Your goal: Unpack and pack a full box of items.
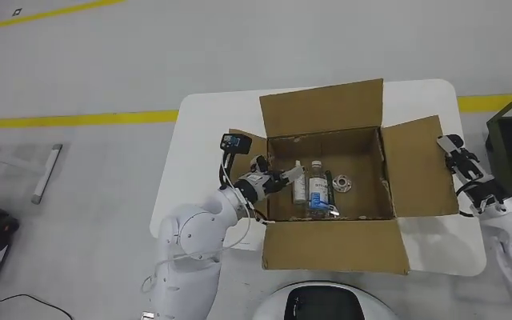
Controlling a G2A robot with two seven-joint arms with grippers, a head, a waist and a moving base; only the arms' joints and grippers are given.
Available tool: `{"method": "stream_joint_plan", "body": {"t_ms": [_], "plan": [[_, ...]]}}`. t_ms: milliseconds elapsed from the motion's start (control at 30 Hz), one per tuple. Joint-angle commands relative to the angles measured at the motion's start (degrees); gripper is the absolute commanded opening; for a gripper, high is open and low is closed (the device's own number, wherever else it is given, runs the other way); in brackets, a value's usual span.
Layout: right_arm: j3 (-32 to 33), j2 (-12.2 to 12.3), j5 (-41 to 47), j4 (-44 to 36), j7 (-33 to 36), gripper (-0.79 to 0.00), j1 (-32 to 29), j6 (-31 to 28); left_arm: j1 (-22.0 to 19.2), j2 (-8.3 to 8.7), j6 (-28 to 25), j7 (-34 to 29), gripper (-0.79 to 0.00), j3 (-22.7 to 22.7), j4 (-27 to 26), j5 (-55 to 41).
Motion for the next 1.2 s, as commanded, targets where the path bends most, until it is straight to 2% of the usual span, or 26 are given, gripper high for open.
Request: {"method": "stream_joint_plan", "body": {"t_ms": [0, 400, 600, 733, 767, 800, 833, 867, 900, 1033, 1167], "plan": [[-0.1, 0.0, -0.3, 0.0, 0.1, -0.785, -0.3, -0.1, 0.2, 0.21, 0.2, 0.2, 0.000, -0.6, 0.0, 0.3], [-0.3, -0.2, -1.5, 1.1, 0.2, -0.785, -1.6, -0.4, 1.0, 1.41, 1.1, 2.4, 0.000, -3.1, 1.2, 3.3], [-0.7, -0.3, -1.9, 1.2, 0.4, -0.785, -1.9, -0.3, 0.0, 1.78, 2.4, 3.2, 0.000, -2.2, 2.7, 6.3], [-0.7, -0.4, -1.8, 1.0, 0.6, -0.785, -1.9, -0.8, -1.0, 1.92, 3.0, 2.2, 0.000, -0.7, 1.9, 7.6], [-0.5, -0.4, -1.6, 0.9, 0.5, -0.760, -1.9, -1.2, -1.5, 1.94, 2.9, 1.5, 0.000, 0.1, 1.1, 7.9], [-0.3, -0.4, -1.6, 0.8, 0.5, -0.619, -2.1, -1.5, -1.9, 1.95, 3.1, 0.7, 0.000, 0.9, 0.4, 8.2], [0.0, -0.4, -1.5, 0.5, 0.4, -0.443, -2.2, -1.8, -2.5, 1.95, 3.3, -0.3, 0.000, 1.9, -0.5, 8.9], [0.3, -0.4, -1.4, 0.1, 0.4, -0.120, -2.4, -2.1, -3.2, 1.93, 3.6, -1.4, 0.000, 3.0, -1.4, 9.7], [0.7, -0.4, -1.4, -0.3, 0.2, 0.000, -2.6, -2.3, -3.9, 1.90, 3.9, -2.5, 0.000, 4.3, -2.2, 10.6], [2.6, -0.4, -2.6, -2.9, -0.8, 0.000, -4.1, -3.6, -7.5, 1.42, 6.0, -5.7, 0.000, 9.8, -3.8, 11.7], [4.8, -0.4, -4.5, -6.0, -2.3, 0.000, -6.3, -4.5, -11.4, 0.76, 7.6, -7.9, 0.000, 15.2, -2.1, 12.5]]}}
